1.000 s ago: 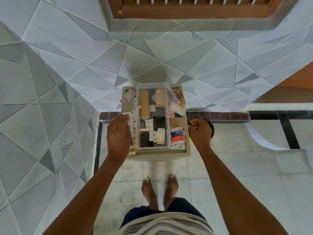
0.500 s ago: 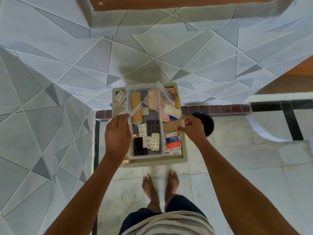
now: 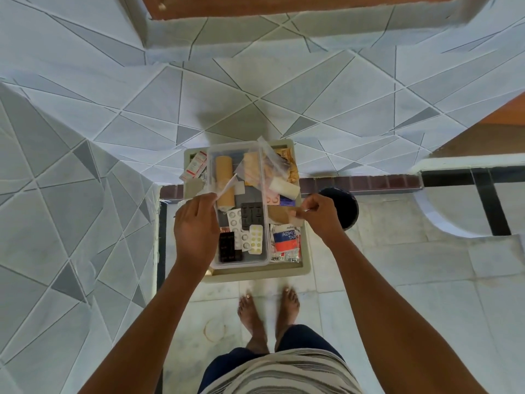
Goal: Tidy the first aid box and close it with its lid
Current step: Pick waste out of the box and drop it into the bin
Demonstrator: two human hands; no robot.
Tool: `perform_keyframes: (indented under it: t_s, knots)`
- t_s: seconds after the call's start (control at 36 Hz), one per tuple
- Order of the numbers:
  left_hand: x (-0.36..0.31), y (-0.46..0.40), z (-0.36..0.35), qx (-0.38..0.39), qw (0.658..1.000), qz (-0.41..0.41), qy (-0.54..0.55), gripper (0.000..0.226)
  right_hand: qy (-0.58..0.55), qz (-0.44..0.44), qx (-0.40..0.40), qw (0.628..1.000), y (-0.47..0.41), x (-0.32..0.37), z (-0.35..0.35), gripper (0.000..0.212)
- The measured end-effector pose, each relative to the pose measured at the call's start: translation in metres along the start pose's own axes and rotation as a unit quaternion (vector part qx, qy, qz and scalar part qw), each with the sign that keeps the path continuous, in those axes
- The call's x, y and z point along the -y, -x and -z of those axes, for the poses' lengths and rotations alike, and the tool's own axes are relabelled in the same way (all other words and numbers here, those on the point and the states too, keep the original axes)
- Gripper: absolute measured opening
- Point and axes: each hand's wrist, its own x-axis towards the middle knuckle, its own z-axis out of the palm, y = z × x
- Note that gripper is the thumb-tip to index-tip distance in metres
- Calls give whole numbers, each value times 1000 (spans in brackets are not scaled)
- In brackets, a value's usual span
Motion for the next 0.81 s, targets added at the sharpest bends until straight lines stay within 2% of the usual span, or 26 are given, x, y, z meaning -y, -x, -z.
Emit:
perform_keyframes:
  t_s: [0.17,0.33,0.42,0.47,0.56,0.69,0.75,0.81]
  knots:
    - [-6,-6,6,-21,999,0,-28,31,-57,5,51,997,12,9,12,34]
    - [-10,-10,13,-18,999,8,-32,45,-94,20,4,995,27,19,25,29]
    - [-17,-11,17,-32,999,6,-18,31,-113,29,-6,993,38,27,37,29]
    - [-20,-14,17,-35,999,22,25,23,-125,33,-19,991,45,34,40,25]
    - [-35,-16,31,-65,986,93,120,30,-174,68,-21,982,64,62,47,22]
    - [-42,-17,42,-34,967,23,253,29,-241,104,41,964,73,101,23,21]
    - [-35,-14,41,-1,958,34,284,26,-256,105,57,959,73,120,6,23]
    - [-31,-10,42,23,935,64,349,25,-256,108,65,958,74,135,-9,21]
